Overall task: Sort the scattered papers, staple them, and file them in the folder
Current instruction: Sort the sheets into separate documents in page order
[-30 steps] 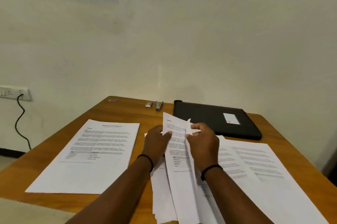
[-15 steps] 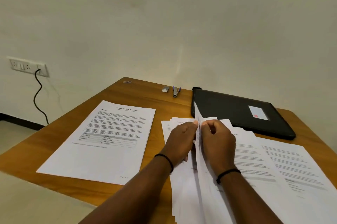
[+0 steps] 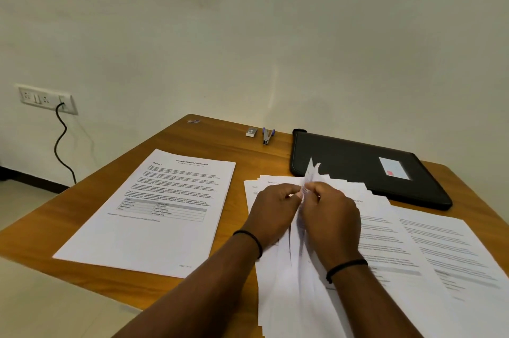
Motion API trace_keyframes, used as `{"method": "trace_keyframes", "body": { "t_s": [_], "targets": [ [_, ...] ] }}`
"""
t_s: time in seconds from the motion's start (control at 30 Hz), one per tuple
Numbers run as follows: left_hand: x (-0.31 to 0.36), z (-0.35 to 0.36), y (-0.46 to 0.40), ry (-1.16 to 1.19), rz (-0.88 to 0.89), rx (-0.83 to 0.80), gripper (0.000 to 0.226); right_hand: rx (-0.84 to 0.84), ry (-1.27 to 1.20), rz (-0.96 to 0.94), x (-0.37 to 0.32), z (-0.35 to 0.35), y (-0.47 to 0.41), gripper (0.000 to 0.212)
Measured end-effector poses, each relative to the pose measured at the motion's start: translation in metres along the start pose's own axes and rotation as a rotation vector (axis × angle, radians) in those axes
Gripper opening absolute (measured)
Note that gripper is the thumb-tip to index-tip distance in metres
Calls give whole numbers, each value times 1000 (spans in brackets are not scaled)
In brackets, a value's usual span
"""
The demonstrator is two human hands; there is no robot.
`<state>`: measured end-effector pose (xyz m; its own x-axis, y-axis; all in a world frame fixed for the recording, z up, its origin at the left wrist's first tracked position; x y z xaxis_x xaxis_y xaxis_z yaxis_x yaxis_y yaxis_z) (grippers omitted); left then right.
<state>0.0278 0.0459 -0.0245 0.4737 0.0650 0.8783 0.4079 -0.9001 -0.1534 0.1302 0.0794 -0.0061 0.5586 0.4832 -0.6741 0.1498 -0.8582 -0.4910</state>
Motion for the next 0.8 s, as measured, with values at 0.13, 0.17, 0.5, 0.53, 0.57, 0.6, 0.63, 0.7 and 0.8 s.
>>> {"method": "trace_keyframes", "body": {
  "t_s": [0.13, 0.17, 0.5, 0.53, 0.57, 0.6, 0.63, 0.7, 0.8],
  "targets": [
    [-1, -3, 3, -45, -17, 32, 26, -85, 60, 66, -6, 3, -1, 48],
    [-3, -5, 0, -84, -31, 62, 23, -118, 75, 92, -5, 4, -2, 52],
    [-23, -40, -10, -743, -228, 288, 32, -133, 14, 140, 8, 7, -1, 38],
    [-22, -39, -11, -741, -227, 283, 33, -137, 4, 122, 9, 8, 0, 36],
    [-21, -38, -11, -731, -229, 283, 33, -143, 1, 105, 9, 8, 0, 33],
    [-20, -37, -12, -711, -236, 282, 32, -149, 3, 91, 9, 9, 0, 30],
    [-20, -36, -13, -678, -242, 281, 31, -151, 5, 80, 12, 9, 0, 28],
    [-20, -35, -13, -565, -249, 279, 31, -158, 30, 66, 12, 11, -1, 22],
    [-21, -30, -12, -362, -205, 279, 33, -169, 99, 80, 12, 12, -3, 23]
  ]
}}
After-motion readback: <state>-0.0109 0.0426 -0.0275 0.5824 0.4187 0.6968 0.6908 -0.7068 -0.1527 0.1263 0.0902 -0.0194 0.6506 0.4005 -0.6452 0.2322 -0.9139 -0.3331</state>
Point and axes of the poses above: each hand's wrist, its own y-axis away from the middle knuckle, its own z-axis out of the palm, x = y × z, the point moved 1 cm from there along -y, towards the middle knuckle, and after that the axes turned 6 degrees about -y, right-handed, at the moved point
